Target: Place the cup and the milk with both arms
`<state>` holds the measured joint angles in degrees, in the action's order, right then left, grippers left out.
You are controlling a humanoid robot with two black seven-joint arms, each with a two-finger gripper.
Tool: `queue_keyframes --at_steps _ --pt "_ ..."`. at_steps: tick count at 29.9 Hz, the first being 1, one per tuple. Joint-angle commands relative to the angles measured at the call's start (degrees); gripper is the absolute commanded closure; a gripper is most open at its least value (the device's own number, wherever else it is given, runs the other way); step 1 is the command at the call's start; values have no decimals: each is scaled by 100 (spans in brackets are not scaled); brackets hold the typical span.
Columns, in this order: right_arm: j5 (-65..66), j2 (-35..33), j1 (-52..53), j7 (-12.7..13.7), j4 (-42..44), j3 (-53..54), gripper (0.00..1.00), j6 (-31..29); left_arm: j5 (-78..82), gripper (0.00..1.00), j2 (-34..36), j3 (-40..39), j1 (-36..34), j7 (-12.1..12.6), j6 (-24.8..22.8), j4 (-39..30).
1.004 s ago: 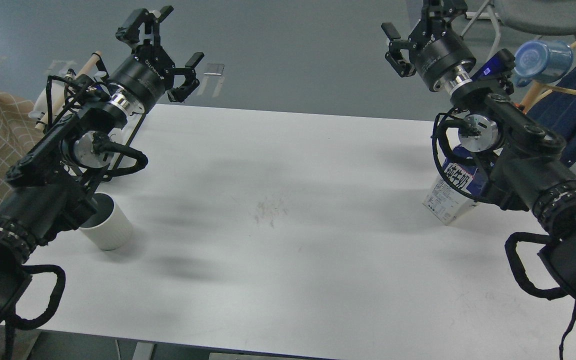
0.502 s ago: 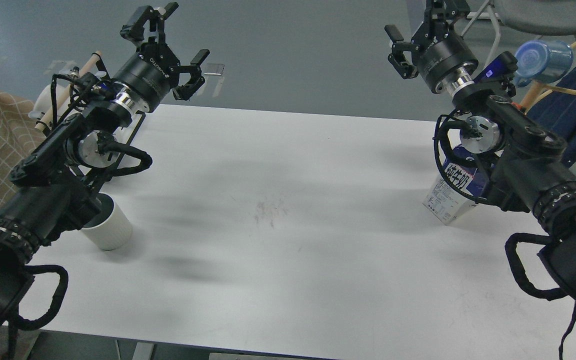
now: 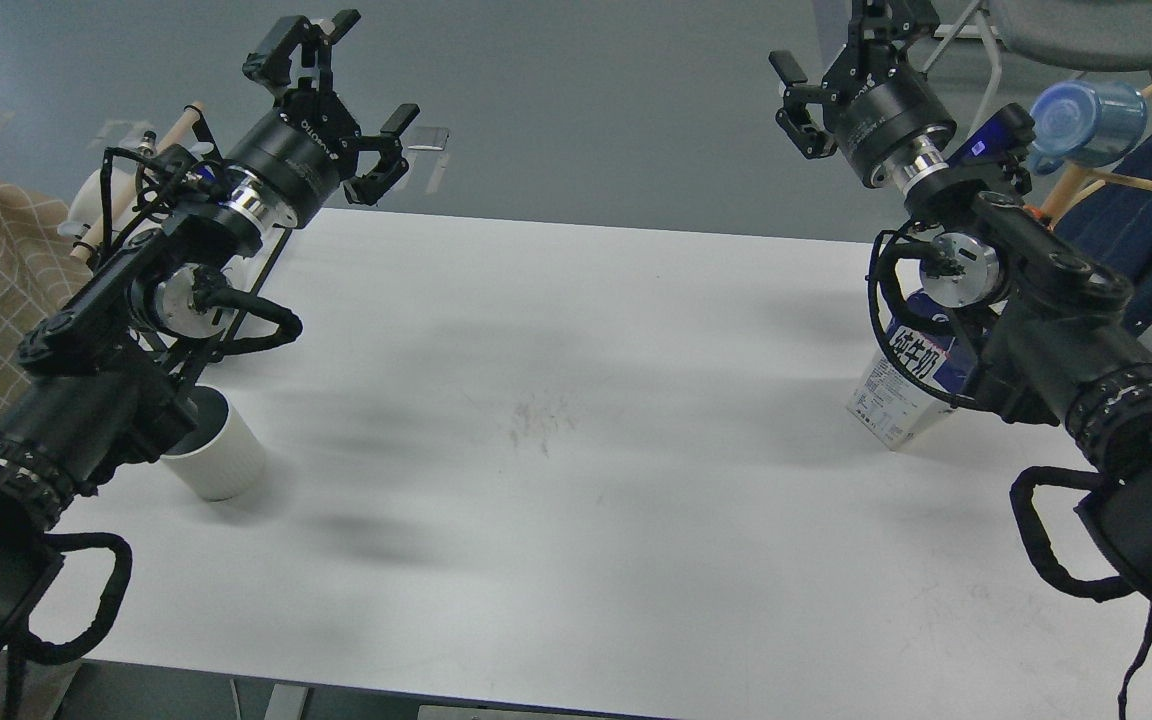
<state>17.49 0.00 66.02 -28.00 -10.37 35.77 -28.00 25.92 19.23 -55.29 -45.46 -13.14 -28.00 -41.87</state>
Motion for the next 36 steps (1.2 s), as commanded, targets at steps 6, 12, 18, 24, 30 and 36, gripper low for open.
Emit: queue_keyframes --at_steps 6,12,18,24,30,36 --pt "0 0 25 0 -9 0 0 0 28 2 -7 0 19 5 0 -41" --pt "0 0 16 0 -9 0 0 0 124 1 37 27 37 5 0 -207" --pt "0 0 34 0 -9 0 0 0 826 2 484 105 238 13 0 -768" --pt "-9 0 -1 0 -35 0 0 0 1747 2 1660 596 432 58 0 -1972" --pt "0 0 16 0 -71 0 0 0 3436 2 3208 1002 608 14 0 -3309" --pt "0 0 -1 0 -97 -8 0 0 3983 2 4571 1011 1091 -22 0 -4136"
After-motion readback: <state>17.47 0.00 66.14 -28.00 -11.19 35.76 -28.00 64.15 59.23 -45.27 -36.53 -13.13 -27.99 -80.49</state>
